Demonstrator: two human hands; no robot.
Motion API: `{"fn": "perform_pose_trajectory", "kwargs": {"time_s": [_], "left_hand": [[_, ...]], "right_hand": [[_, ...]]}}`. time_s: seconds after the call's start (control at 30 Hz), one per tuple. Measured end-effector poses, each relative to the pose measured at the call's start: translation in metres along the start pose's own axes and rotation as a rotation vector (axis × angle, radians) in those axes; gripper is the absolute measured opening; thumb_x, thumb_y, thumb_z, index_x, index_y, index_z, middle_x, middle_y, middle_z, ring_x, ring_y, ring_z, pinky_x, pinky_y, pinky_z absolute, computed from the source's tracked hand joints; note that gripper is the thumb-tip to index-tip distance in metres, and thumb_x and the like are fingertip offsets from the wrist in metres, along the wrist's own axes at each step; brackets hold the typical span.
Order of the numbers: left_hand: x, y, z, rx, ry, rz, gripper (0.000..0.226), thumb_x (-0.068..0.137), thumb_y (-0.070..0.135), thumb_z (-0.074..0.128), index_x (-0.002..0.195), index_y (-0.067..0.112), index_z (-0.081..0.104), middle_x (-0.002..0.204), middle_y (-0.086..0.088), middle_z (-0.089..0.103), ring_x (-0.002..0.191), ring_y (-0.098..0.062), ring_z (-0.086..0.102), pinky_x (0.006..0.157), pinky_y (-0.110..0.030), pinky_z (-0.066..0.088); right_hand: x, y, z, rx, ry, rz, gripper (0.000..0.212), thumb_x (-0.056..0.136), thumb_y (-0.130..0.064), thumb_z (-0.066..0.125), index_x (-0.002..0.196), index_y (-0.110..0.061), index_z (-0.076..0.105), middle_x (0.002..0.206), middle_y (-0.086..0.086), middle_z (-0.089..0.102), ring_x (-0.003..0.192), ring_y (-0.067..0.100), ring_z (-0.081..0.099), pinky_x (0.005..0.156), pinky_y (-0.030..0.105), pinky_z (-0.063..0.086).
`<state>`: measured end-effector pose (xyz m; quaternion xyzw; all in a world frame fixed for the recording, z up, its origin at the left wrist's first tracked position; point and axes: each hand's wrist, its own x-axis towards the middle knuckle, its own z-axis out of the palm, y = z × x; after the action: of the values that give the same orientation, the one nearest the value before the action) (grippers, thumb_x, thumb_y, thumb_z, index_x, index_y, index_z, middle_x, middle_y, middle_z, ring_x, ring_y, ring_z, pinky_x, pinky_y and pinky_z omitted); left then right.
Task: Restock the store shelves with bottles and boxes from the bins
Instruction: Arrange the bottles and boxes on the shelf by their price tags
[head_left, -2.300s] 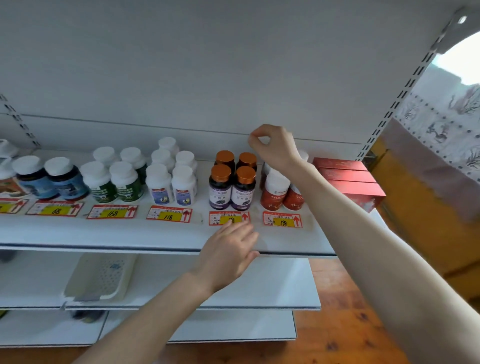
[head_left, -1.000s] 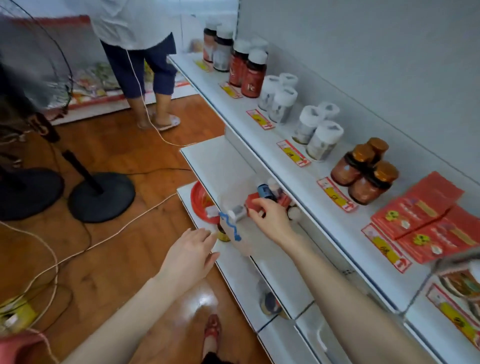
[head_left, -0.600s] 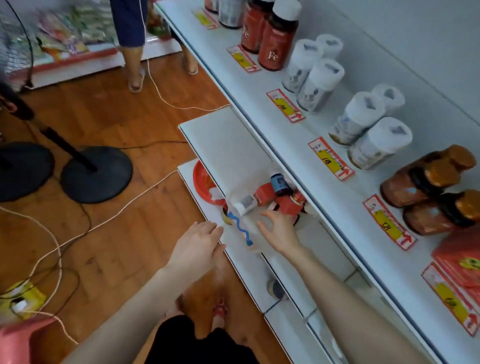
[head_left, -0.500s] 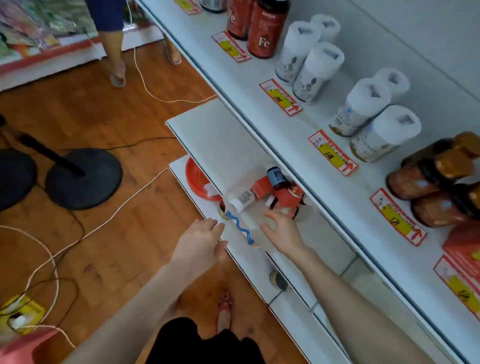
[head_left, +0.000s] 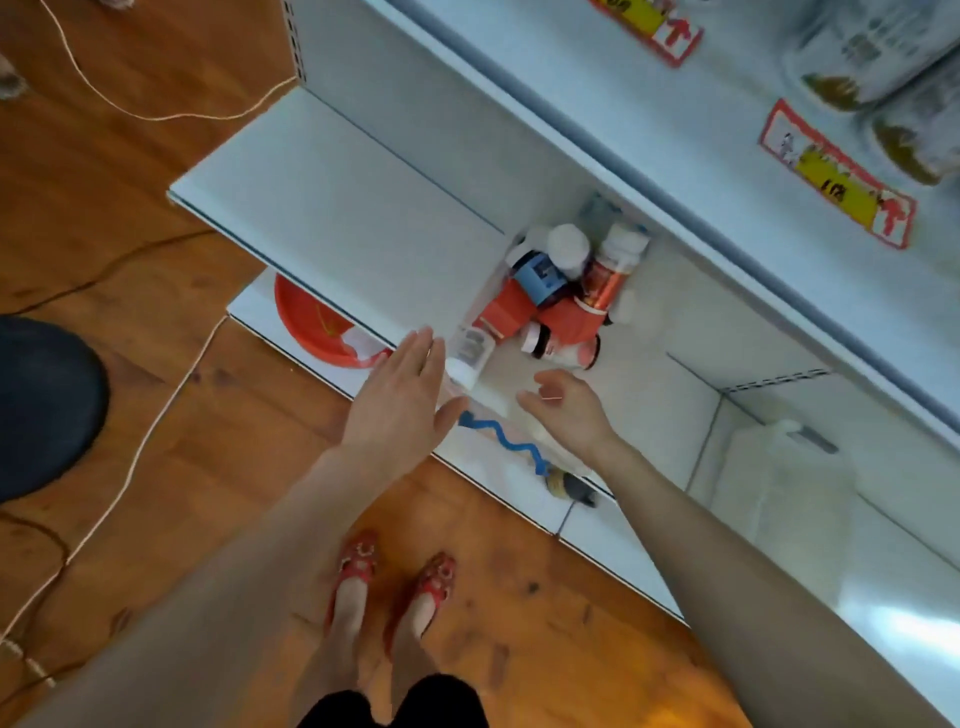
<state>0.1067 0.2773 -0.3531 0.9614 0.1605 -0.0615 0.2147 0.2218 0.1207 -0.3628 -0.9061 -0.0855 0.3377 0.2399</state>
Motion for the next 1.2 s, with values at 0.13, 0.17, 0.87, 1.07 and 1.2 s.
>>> {"fn": "perform_pose_trajectory", "kwargs": {"time_s": [0.13,0.17,0.87,1.07,1.2], "left_hand": [[0.008,-0.015,0.024,0.019,-0.043,0.059,0.070,0.096,0.042,0.038,0.148,0.011,0.004,0.157,-0.005,0.003,0.144,-0.019,0.008,0.112,-0.027,0.004],[0.007,-0.018,0.029,0.025,-0.025,0.067,0.071,0.095,0.041,0.042,0.148,0.010,0.005,0.156,-0.006,0.007,0.143,-0.020,0.012,0.109,-0.026,0.003],[0.008,-0.014,0.029,-0.100,0.021,0.003,0.073,0.081,0.052,0.037,0.140,0.008,0.038,0.144,-0.011,0.040,0.130,-0.031,0.042,0.094,-0.046,0.042],[0.033,0.006,0.012,-0.213,0.108,0.052,0.058,0.090,0.039,0.045,0.138,0.007,0.039,0.150,-0.011,0.029,0.135,-0.029,0.032,0.099,-0.043,0.039],[0.082,0.030,0.018,-0.238,0.170,0.212,0.053,0.090,0.034,0.048,0.127,-0.005,0.048,0.132,-0.027,0.047,0.119,-0.041,0.048,0.096,-0.045,0.041]], "right_hand": [[0.047,-0.008,0.031,0.120,-0.082,0.119,0.059,0.087,-0.035,0.060,0.133,-0.004,0.041,0.127,0.013,0.052,0.114,0.026,0.054,0.094,0.032,0.042],[0.060,-0.009,0.038,0.161,-0.098,0.147,0.060,0.087,-0.038,0.059,0.132,-0.003,0.040,0.122,0.012,0.054,0.109,0.027,0.056,0.091,0.034,0.045],[0.087,0.003,0.042,0.507,-0.187,0.272,0.041,0.079,-0.017,0.069,0.117,-0.006,0.056,0.108,0.011,0.066,0.098,0.021,0.065,0.084,0.034,0.055],[0.020,0.006,-0.023,0.303,0.021,0.114,0.030,0.079,-0.024,0.068,0.103,-0.014,0.054,0.084,-0.007,0.055,0.082,0.011,0.057,0.073,0.027,0.050],[-0.021,0.021,-0.047,0.217,0.200,0.081,0.038,0.075,-0.035,0.071,0.106,-0.023,0.053,0.092,-0.010,0.053,0.087,0.009,0.054,0.067,0.019,0.042]]}}
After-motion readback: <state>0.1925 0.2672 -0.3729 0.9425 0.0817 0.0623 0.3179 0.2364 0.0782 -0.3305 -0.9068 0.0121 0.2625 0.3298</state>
